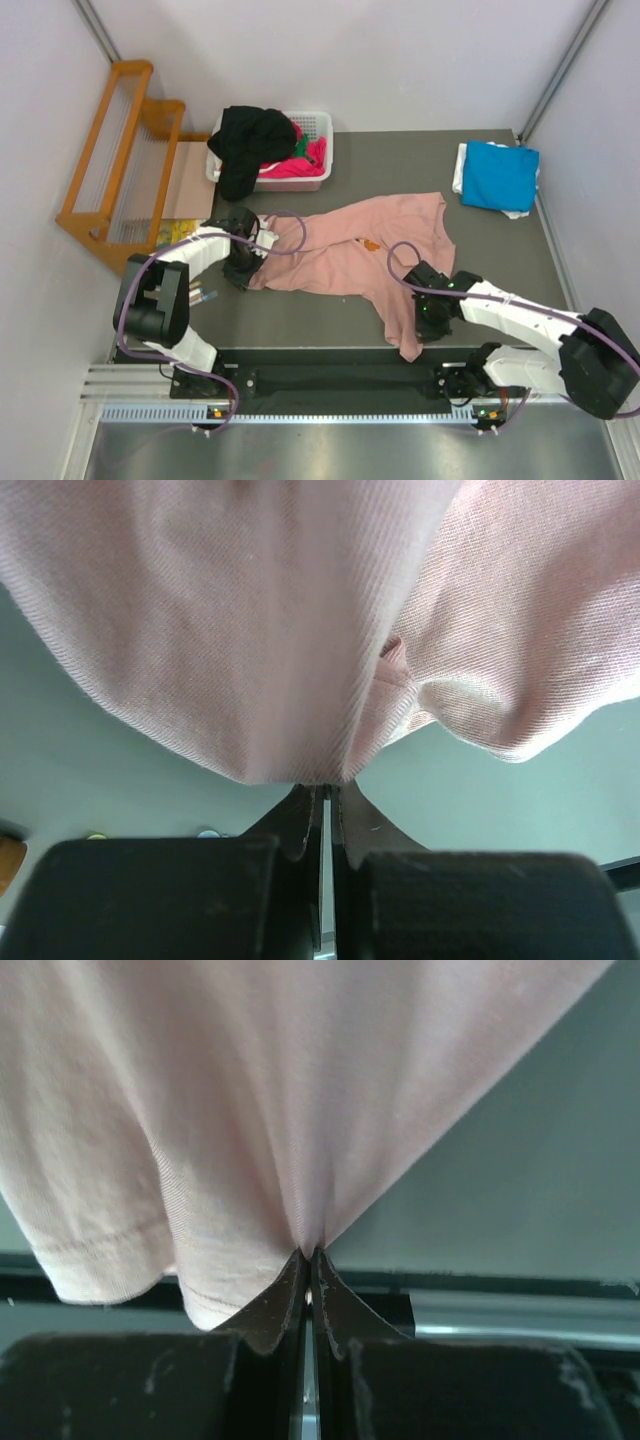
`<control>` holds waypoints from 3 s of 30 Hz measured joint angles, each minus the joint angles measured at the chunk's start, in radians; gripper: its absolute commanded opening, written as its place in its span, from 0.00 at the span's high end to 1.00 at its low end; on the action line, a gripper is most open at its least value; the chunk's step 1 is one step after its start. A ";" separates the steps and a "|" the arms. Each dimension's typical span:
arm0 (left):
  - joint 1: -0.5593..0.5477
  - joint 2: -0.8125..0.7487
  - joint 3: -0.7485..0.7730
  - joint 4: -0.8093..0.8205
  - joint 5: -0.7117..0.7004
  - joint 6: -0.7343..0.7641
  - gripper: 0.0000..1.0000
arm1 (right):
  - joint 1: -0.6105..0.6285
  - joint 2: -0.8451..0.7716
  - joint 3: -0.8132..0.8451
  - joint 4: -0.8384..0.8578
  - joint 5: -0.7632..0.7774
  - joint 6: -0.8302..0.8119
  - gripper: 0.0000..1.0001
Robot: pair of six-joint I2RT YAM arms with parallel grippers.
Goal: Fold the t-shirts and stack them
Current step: Flatten the tshirt out
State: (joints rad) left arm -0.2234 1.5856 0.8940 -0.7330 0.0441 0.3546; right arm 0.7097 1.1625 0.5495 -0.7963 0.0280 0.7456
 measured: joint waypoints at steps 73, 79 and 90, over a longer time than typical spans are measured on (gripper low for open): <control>-0.022 -0.005 0.191 -0.344 0.154 -0.004 0.29 | -0.090 0.305 0.434 0.081 0.170 -0.011 0.13; -0.101 -0.005 0.155 -0.340 0.132 -0.005 0.39 | -0.091 0.305 0.435 0.098 0.168 -0.013 0.14; -0.123 0.047 0.111 -0.310 0.063 -0.009 0.60 | -0.138 0.326 0.448 0.120 0.178 -0.035 0.17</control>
State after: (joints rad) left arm -0.3462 1.6325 1.0050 -1.0428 0.1074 0.3454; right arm 0.5716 1.4883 0.9974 -0.6765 0.2058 0.7101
